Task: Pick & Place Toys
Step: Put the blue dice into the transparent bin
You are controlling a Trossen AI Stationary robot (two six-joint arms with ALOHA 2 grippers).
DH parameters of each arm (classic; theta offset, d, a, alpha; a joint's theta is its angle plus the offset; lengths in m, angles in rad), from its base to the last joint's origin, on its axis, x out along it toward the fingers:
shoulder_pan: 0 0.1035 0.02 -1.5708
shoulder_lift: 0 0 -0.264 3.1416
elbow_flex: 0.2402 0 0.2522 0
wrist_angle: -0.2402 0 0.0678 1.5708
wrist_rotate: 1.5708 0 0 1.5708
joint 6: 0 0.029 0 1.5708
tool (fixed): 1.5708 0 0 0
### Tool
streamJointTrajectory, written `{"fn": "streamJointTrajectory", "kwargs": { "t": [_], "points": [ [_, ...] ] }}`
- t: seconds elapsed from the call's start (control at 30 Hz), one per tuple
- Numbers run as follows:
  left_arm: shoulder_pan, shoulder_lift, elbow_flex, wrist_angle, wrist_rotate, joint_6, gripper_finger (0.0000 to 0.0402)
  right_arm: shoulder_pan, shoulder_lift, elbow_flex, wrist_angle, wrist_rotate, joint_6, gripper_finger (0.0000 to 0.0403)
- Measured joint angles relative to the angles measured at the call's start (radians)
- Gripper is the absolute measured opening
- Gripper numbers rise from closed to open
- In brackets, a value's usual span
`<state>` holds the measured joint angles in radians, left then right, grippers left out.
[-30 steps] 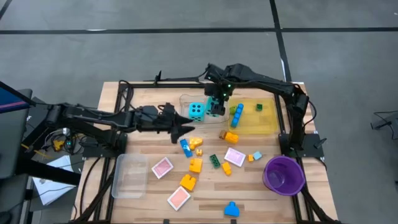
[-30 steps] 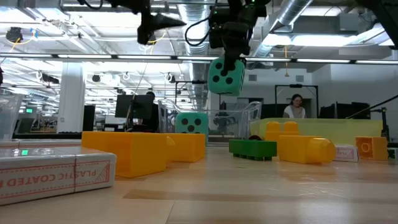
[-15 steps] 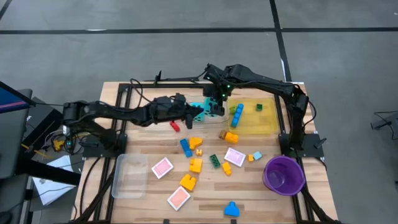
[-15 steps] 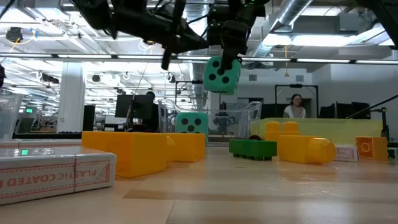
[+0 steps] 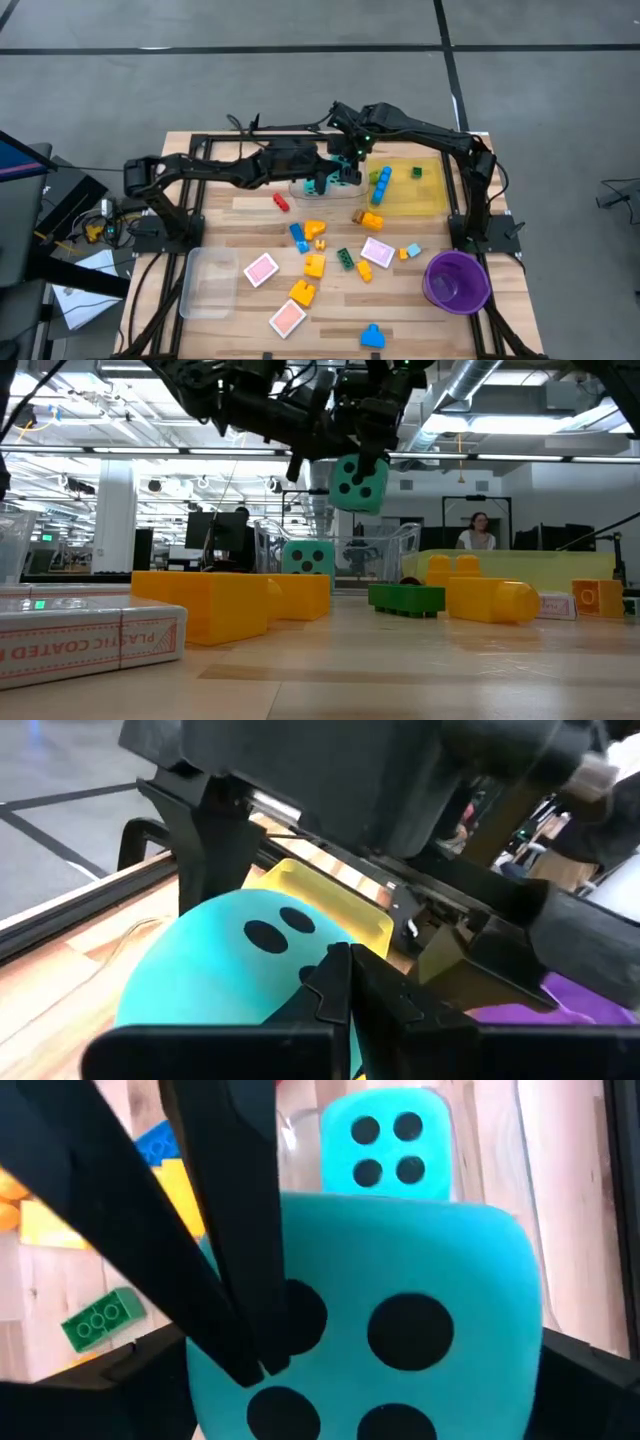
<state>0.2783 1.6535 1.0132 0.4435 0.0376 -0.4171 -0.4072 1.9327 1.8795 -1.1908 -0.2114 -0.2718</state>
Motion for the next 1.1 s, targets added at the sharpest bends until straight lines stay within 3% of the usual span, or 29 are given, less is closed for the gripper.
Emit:
{"fn": "streamJointTrajectory", "kwargs": {
  "t": [0.83, 0.97, 1.1],
  "points": [
    [-0.012, 0.010, 0.001, -0.132, -0.041, -0.022, 0.0000, 0.016, 0.008, -0.002, 0.027, 0.003, -0.016, 0.0400],
    [-0.031, -0.027, -0.004, -0.067, -0.091, 0.002, 0.0000, 0.016, 0.004, 0.005, 0.046, -0.020, -0.013, 0.0400],
    [-0.025, -0.047, -0.002, -0.121, -0.118, 0.002, 0.0000, 0.016, 0.003, 0.005, 0.059, -0.039, 0.006, 0.0400]
  ]
}}
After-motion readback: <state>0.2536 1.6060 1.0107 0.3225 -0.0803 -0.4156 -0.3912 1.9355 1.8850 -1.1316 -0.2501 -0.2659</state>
